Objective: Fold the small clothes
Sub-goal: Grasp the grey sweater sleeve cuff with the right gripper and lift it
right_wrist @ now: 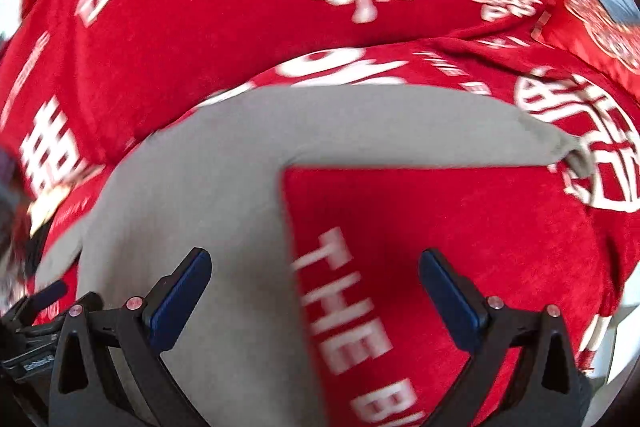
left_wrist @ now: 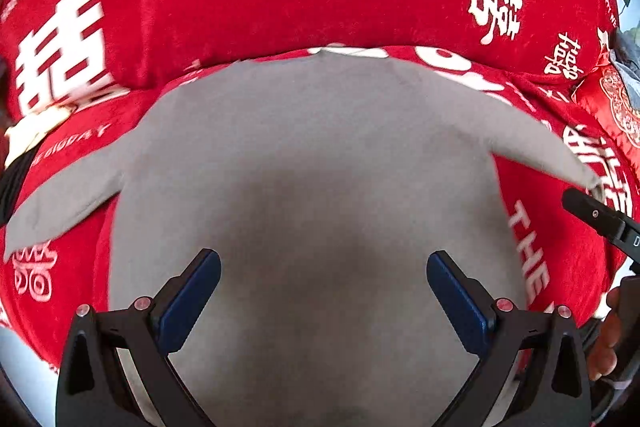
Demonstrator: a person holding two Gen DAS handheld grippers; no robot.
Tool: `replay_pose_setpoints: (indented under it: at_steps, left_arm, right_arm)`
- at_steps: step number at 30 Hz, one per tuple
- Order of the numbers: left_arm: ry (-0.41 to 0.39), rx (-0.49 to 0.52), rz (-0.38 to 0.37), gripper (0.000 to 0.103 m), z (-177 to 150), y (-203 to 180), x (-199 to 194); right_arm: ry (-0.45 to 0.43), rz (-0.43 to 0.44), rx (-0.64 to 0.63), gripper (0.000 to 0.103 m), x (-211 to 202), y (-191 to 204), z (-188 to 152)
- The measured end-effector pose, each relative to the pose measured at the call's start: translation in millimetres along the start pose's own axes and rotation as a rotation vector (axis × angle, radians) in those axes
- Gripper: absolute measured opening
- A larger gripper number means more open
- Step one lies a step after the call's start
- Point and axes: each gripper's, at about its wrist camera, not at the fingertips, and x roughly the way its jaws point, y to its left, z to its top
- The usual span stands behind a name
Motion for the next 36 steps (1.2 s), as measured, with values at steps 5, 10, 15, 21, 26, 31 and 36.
replay_pose_setpoints:
  at_steps: [5, 10, 15, 21, 26, 31, 36]
  left_arm:
    - [0.003, 0.045, -0.004, 0.103, 36, -37, 18]
    - [0.060, 0.073, 0.011, 0.103, 58, -67, 53]
    - [0.107, 0.047, 0.006, 0.103, 77, -81, 82]
    - [0.159, -0.041, 0.007, 0.103, 101, -82, 117]
    - [0.171, -0.071, 0.023, 0.103, 120, -84, 139]
    - [0.181, -0.085, 0.032, 0.103, 139, -88, 162]
    - [0.182, -0.012, 0.047, 0.103, 140, -104, 172]
  right_arm:
    - [-0.002, -0.041, 0.157, 0.103, 7, -60, 30]
    - [-0.011, -0.102, 0.255, 0.103, 22, -117, 51]
    - [0.002, -0.095, 0.467, 0.103, 39, -196, 59]
    - [-0.038, -0.121, 0.542, 0.097, 62, -244, 68]
    - [-0.029, -0.128, 0.517, 0.046, 84, -263, 90]
    - [-0.121, 0.001, 0.554, 0.007, 65, -280, 98]
    - [-0.222, 0.015, 0.465, 0.007, 30, -258, 108]
